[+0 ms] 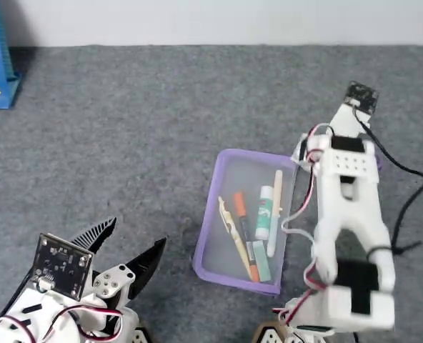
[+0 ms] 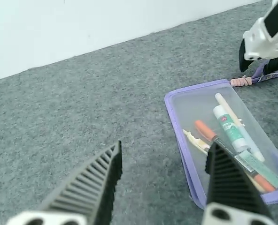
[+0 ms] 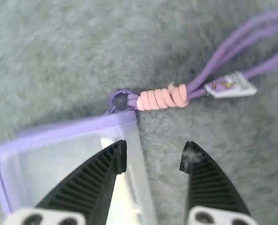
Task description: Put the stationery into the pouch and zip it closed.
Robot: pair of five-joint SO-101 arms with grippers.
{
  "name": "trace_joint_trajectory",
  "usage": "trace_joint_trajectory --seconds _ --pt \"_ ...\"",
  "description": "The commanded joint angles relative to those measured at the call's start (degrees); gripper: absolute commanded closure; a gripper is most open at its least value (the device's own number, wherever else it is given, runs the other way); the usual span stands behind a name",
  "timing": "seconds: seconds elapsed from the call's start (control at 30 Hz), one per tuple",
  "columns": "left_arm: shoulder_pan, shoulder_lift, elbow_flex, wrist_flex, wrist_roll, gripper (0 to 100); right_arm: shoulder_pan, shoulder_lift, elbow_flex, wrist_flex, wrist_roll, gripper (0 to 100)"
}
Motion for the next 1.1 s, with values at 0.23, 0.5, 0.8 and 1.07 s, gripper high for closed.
trace_joint_trajectory --seconds 0.23,0.5,0.8,1.07 --pt "-0.44 -0.18 -2.59 0.18 0.62 72 -0.4 17.1 -15.47 1.1 -18.29 79.5" --pt "-0.44 -0.18 -2.42 0.35 0.44 72 -0.48 18.33 -18.11 1.1 -24.0 79.4" --pt "-0.44 -0.18 -0.31 -1.23 0.35 72 -0.04 18.95 -18.2 -4.44 -23.91 79.6" --pt "-0.44 -0.18 -0.22 -0.79 0.35 72 0.84 19.21 -18.2 -7.08 -23.65 79.7"
